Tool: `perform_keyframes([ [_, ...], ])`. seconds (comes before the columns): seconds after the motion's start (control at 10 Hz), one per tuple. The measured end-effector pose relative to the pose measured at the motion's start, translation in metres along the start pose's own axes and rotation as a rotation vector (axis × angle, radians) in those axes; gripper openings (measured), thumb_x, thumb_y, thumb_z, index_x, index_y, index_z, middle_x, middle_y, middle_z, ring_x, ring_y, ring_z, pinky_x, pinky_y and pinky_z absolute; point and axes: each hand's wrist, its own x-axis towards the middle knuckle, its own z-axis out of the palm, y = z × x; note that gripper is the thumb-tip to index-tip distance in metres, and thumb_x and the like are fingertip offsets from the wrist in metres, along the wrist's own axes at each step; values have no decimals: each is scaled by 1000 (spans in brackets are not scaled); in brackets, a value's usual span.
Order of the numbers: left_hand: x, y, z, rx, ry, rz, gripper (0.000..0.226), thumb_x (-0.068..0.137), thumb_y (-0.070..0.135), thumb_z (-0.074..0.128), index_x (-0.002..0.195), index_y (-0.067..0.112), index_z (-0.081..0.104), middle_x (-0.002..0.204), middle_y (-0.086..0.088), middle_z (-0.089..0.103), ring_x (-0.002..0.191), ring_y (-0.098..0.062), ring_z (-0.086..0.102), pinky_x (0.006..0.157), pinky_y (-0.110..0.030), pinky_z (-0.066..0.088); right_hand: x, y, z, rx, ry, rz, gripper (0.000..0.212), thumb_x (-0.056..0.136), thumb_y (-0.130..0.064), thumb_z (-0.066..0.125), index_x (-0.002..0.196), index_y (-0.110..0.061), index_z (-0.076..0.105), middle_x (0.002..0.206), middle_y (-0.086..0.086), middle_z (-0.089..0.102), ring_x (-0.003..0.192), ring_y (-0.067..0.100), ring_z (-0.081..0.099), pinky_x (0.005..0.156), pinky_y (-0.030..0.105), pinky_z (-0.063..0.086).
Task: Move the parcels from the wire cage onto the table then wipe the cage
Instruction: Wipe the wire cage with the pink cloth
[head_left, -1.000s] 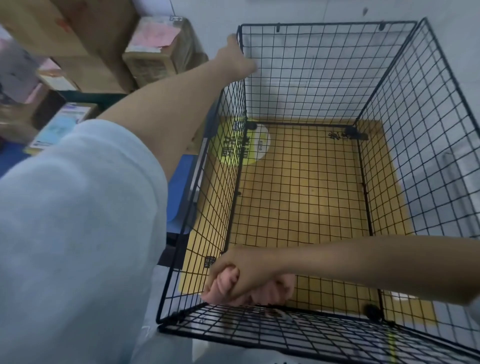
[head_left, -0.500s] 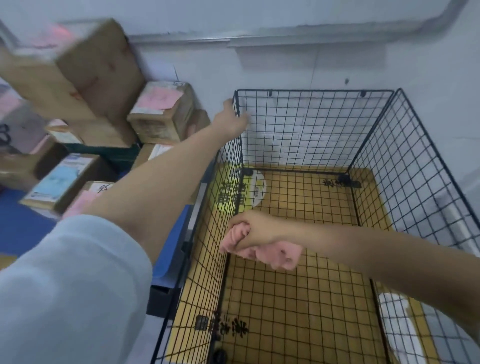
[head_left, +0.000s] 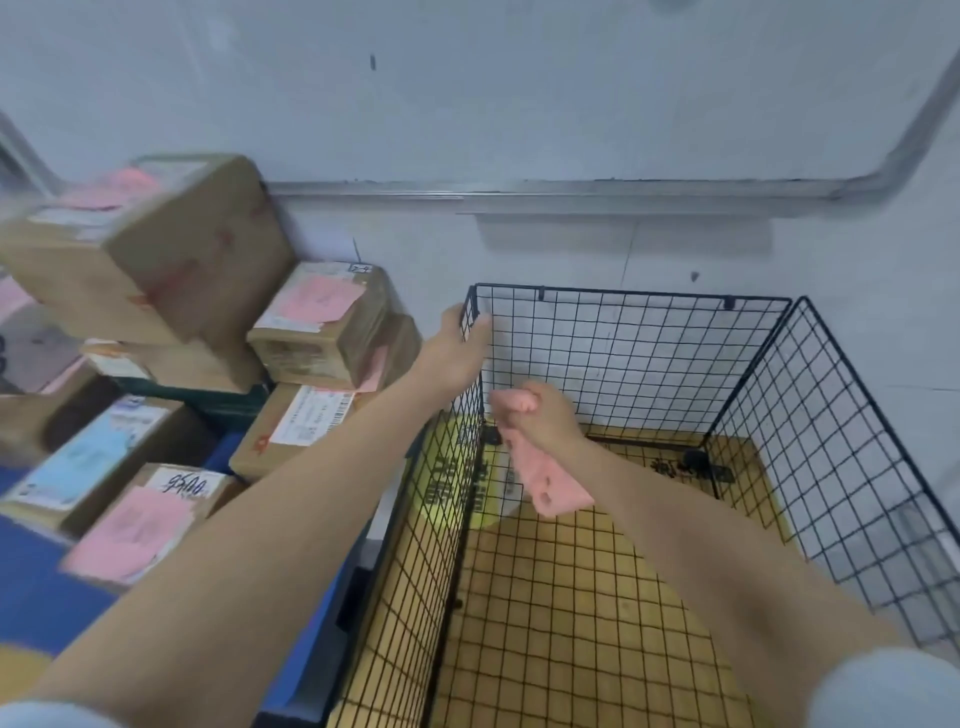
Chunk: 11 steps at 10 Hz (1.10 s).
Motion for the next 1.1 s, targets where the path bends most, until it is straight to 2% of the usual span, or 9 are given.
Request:
perform_keyframes([
  [0.1, 4, -5, 1, -10, 10, 3, 58, 100, 50, 26, 149, 20, 17, 139, -17, 47, 128, -31, 44, 103, -35, 33, 16, -1, 8, 20, 31, 46, 19, 90, -8, 58, 109, -11, 59, 93, -7, 58, 79, 9, 57, 45, 6, 38],
  [0.2, 9, -8, 2, -7, 7, 14, 59, 99, 51, 28, 149, 21, 18, 138, -16, 49, 128, -30, 45, 103, -35, 33, 25, 0, 20, 70, 70, 96, 29, 94, -9, 53, 122, -12, 58, 119, 2, 62, 110, 20, 59, 80, 14, 49],
  [0.3, 13, -12, 3, 2, 10, 28, 62, 98, 52, 32, 149, 20, 18, 136, -15, 50, 127, -30, 45, 103, -34, 33, 30, 4, 37, 170, 116, 123, 15, 92, -18, 57, 104, -12, 64, 105, 9, 67, 102, 26, 63, 84, 31, 50],
  [0.4, 16, -15, 4, 16, 20, 36, 64, 97, 53, 34, 149, 20, 19, 136, -15, 50, 127, -30, 46, 102, -33, 34, 41, 9, 50, 211, 184, 136, 12, 91, -20, 56, 99, -15, 64, 93, 4, 66, 98, 25, 63, 70, 20, 46],
  [0.5, 19, -15, 4, 8, 56, 37, 60, 97, 52, 34, 147, 22, 24, 136, -14, 51, 125, -29, 48, 100, -33, 36, 38, 8, 61, 229, 220, 158, 19, 94, -15, 46, 97, -13, 65, 93, -2, 64, 103, 23, 62, 72, 11, 45],
  [0.6, 20, -16, 5, 8, 74, 40, 58, 97, 53, 35, 146, 23, 26, 132, -15, 53, 120, -29, 52, 92, -29, 38, 31, 8, 69, 231, 182, 129, 24, 98, -14, 40, 94, -16, 64, 107, -1, 64, 111, 17, 56, 97, 40, 44],
  [0.7, 20, -16, 6, 34, 64, 52, 59, 97, 51, 36, 146, 20, 25, 130, -15, 54, 115, -29, 54, 87, -29, 38, 26, 13, 62, 103, 214, 24, 18, 96, -18, 50, 108, -13, 62, 105, 8, 66, 101, 25, 62, 83, 30, 47],
  [0.9, 23, -18, 6, 65, 55, 72, 60, 97, 50, 38, 146, 19, 23, 125, -14, 57, 96, -22, 57, 78, -28, 41, 6, 21, 74, 171, 126, 47, 29, 96, -9, 49, 120, -21, 57, 117, 0, 64, 109, 13, 56, 90, 26, 42],
  [1.1, 23, -17, 5, 62, 70, 66, 58, 98, 50, 35, 145, 18, 26, 122, -15, 58, 109, -30, 58, 95, -41, 48, -50, 23, 84, 226, 59, 36, 25, 91, -6, 58, 115, -15, 59, 107, -9, 60, 106, 9, 55, 92, 16, 40],
])
